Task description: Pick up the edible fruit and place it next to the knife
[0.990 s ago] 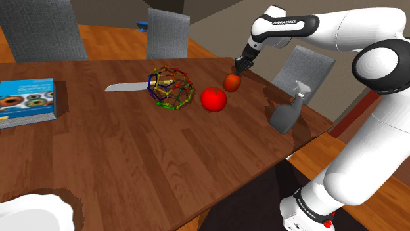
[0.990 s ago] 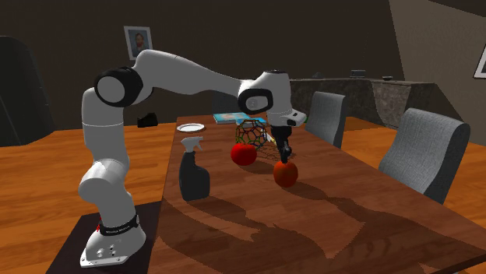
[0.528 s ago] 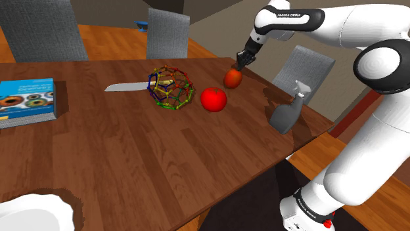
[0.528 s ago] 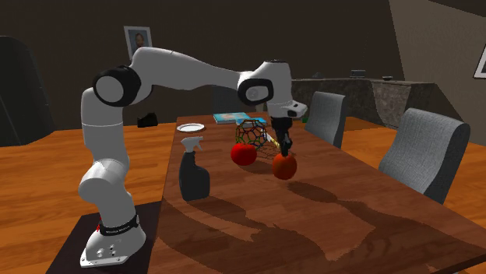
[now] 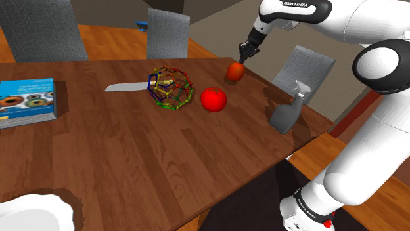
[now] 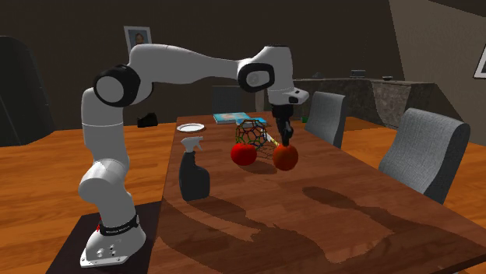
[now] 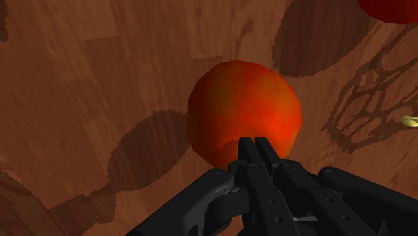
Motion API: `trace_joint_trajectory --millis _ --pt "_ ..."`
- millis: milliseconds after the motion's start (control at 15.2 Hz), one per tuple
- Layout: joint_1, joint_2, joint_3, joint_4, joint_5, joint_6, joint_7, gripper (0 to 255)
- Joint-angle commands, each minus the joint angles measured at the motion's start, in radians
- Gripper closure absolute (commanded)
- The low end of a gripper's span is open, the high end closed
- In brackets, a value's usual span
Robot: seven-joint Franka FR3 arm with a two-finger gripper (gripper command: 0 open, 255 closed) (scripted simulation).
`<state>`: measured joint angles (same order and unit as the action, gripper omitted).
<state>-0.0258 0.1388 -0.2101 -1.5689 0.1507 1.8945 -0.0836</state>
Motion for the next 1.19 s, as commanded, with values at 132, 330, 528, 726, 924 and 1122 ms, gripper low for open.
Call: trace_joint_trajectory --millis 132,330,528,726,924,1122 --pt "-0.003 0.008 -0.001 0.064 0.000 -0.056 0.005 255" --pt "-0.005 0.017 -0.002 0.117 0.001 -0.100 0.008 255" --pt "-0.008 0.029 -0.003 0.174 0.003 -0.145 0.012 255" --pt "-0.012 0.045 -0.005 0.236 0.006 -0.192 0.015 255" --pt "-0.017 0.064 -0.006 0.304 0.010 -0.241 0.018 255" --pt "-0.023 0.088 -0.007 0.380 0.016 -0.294 0.021 255"
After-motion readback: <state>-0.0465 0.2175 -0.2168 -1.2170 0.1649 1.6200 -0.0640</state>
